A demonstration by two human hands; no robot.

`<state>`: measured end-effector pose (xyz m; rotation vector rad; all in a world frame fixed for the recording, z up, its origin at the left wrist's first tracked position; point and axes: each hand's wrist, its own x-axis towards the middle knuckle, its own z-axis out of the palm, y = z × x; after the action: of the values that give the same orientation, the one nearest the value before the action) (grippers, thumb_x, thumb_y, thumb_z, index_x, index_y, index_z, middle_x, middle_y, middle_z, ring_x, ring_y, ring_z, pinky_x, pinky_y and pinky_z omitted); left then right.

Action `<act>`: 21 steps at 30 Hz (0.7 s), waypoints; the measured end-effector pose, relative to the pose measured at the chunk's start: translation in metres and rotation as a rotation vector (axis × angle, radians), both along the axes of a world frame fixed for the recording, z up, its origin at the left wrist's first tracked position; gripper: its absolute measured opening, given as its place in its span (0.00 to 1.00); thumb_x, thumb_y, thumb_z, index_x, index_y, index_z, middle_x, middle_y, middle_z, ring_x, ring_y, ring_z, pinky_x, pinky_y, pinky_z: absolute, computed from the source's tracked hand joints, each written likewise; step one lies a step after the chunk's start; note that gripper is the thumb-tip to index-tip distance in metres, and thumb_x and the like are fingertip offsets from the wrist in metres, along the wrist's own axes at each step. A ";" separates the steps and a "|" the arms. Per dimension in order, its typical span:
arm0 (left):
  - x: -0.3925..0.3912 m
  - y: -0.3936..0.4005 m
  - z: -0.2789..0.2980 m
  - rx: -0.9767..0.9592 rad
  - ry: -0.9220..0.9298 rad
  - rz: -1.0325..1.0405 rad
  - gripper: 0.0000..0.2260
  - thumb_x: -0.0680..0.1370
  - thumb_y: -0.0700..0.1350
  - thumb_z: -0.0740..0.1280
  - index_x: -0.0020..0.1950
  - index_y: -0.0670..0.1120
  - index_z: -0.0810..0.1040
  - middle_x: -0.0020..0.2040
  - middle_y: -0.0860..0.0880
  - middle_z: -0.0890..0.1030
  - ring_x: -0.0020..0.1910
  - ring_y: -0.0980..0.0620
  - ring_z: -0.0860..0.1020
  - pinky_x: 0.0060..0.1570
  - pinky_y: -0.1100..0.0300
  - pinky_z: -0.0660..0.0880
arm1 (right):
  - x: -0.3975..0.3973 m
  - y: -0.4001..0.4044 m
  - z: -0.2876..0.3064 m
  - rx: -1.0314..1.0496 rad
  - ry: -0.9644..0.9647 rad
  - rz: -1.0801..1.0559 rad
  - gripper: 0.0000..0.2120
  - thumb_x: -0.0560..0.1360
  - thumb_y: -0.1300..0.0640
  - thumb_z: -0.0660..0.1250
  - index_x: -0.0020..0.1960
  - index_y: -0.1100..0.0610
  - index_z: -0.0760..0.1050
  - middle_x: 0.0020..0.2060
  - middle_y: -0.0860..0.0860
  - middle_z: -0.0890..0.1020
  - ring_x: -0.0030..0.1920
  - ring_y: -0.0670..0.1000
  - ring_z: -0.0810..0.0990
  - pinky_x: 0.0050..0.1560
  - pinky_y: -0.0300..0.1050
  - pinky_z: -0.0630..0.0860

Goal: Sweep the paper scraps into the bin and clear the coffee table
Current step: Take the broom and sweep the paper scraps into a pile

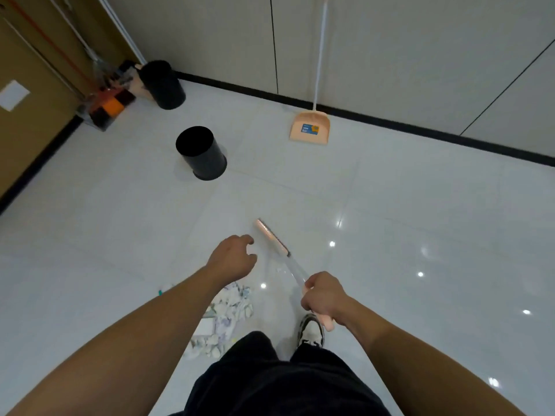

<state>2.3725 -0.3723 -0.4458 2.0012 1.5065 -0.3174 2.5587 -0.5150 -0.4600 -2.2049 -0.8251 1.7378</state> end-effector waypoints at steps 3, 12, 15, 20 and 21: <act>0.021 0.025 0.003 0.015 -0.003 0.017 0.21 0.77 0.50 0.66 0.70 0.49 0.72 0.65 0.45 0.75 0.62 0.46 0.74 0.52 0.59 0.67 | 0.016 0.002 -0.003 -0.030 0.112 -0.151 0.05 0.63 0.73 0.69 0.33 0.67 0.73 0.29 0.57 0.72 0.24 0.53 0.70 0.34 0.47 0.67; 0.091 0.107 -0.005 -0.026 -0.040 -0.018 0.21 0.77 0.49 0.66 0.70 0.48 0.72 0.63 0.45 0.76 0.57 0.48 0.75 0.49 0.61 0.68 | 0.067 0.059 0.007 -0.080 0.348 -0.271 0.12 0.68 0.73 0.70 0.49 0.62 0.80 0.32 0.59 0.78 0.22 0.49 0.75 0.21 0.37 0.69; 0.118 0.145 -0.014 -0.045 -0.046 -0.044 0.21 0.77 0.49 0.66 0.70 0.49 0.72 0.64 0.45 0.75 0.59 0.47 0.75 0.49 0.61 0.67 | 0.089 0.107 0.005 -0.063 0.315 -0.301 0.15 0.68 0.73 0.71 0.52 0.63 0.79 0.36 0.60 0.79 0.25 0.50 0.76 0.24 0.39 0.70; 0.161 0.244 -0.027 -0.062 -0.059 -0.054 0.21 0.77 0.48 0.65 0.71 0.48 0.71 0.67 0.44 0.74 0.63 0.46 0.73 0.55 0.60 0.69 | 0.143 0.216 0.004 -0.027 0.201 -0.387 0.09 0.68 0.72 0.71 0.47 0.67 0.76 0.37 0.61 0.76 0.27 0.53 0.74 0.25 0.40 0.69; 0.170 0.268 -0.026 -0.068 -0.059 -0.053 0.22 0.78 0.49 0.65 0.71 0.48 0.71 0.67 0.44 0.74 0.64 0.46 0.73 0.56 0.59 0.69 | 0.155 0.241 0.006 -0.025 0.188 -0.413 0.07 0.69 0.71 0.70 0.45 0.65 0.75 0.35 0.61 0.74 0.25 0.53 0.72 0.25 0.39 0.67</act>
<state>2.5427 -0.1041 -0.4722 1.9827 1.3897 -0.3240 2.7137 -0.2737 -0.4545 -2.0055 -0.2798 1.7123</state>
